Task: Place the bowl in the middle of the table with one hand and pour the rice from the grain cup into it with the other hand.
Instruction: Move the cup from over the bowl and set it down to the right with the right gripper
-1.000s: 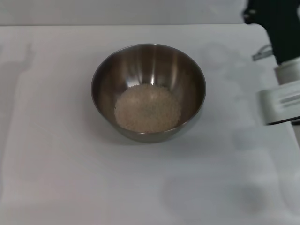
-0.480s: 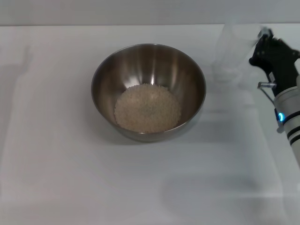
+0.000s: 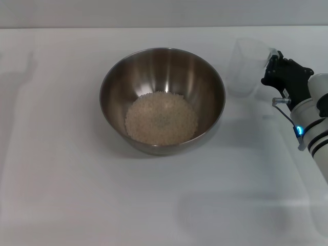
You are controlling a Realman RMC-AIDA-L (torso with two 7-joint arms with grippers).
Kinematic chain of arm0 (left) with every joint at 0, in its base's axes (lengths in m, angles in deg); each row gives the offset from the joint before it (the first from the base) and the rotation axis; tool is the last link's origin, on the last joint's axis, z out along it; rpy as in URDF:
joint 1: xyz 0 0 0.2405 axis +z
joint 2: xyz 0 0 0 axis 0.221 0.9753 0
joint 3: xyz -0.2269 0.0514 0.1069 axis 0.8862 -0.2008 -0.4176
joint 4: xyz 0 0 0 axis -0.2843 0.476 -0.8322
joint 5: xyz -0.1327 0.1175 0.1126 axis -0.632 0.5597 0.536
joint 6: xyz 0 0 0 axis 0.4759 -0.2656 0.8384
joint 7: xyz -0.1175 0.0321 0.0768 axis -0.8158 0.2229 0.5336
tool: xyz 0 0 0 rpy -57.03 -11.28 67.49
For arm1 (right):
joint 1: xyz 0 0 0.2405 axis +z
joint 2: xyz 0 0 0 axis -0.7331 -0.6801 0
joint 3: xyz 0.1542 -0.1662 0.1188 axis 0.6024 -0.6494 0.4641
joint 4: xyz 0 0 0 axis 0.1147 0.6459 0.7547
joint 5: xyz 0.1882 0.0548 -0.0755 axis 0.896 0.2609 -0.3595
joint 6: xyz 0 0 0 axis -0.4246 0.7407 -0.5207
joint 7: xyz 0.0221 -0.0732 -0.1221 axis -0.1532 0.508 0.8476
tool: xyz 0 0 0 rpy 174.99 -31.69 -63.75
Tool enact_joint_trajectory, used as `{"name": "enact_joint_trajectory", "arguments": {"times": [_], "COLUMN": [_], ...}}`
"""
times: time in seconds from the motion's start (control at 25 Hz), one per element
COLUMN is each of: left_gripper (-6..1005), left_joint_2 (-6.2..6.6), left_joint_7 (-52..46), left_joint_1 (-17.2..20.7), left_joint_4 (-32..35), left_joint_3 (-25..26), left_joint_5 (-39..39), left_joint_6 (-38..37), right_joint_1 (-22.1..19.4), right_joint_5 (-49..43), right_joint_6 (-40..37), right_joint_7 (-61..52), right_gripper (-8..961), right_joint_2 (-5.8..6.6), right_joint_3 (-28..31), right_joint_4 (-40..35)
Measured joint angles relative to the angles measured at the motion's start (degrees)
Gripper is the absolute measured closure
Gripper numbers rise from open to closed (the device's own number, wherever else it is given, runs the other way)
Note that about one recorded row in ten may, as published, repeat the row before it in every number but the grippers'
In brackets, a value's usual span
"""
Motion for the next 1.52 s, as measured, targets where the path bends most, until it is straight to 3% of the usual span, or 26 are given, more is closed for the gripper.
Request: {"name": "enact_joint_trajectory", "arguments": {"times": [0.36,0.44,0.72,1.28,1.52], "left_gripper": [184,184,184,184,184], "left_joint_2": [-0.43,-0.45,-0.47,0.01,0.23], "left_joint_7": [0.1,0.1,0.1,0.2,0.1], "left_joint_1": [0.8,1.0,1.1,1.1,2.3], "left_joint_4": [-0.7,-1.0,-1.1,-1.5,-2.4], "left_joint_3": [-0.1,-0.1,0.0,-0.1,-0.1], "left_joint_5": [0.0,0.0,0.0,0.0,0.0], "left_joint_6": [-0.2,-0.2,-0.2,-0.2,-0.4], "right_joint_1": [3.0,3.2,2.8,0.0,-4.7], "right_joint_5": [-0.4,-0.6,-0.6,-0.6,-0.6], "right_joint_6": [4.3,4.5,4.3,-0.1,-6.7], "right_joint_7": [-0.1,-0.1,-0.1,-0.1,0.0], "right_gripper": [919,820,756,681,679], "right_joint_2": [0.28,0.30,0.39,0.14,0.05], "right_joint_3": [-0.5,-0.8,-2.1,-7.0,-8.9], "right_joint_4": [-2.5,-2.7,-2.9,-3.6,-1.8]}}
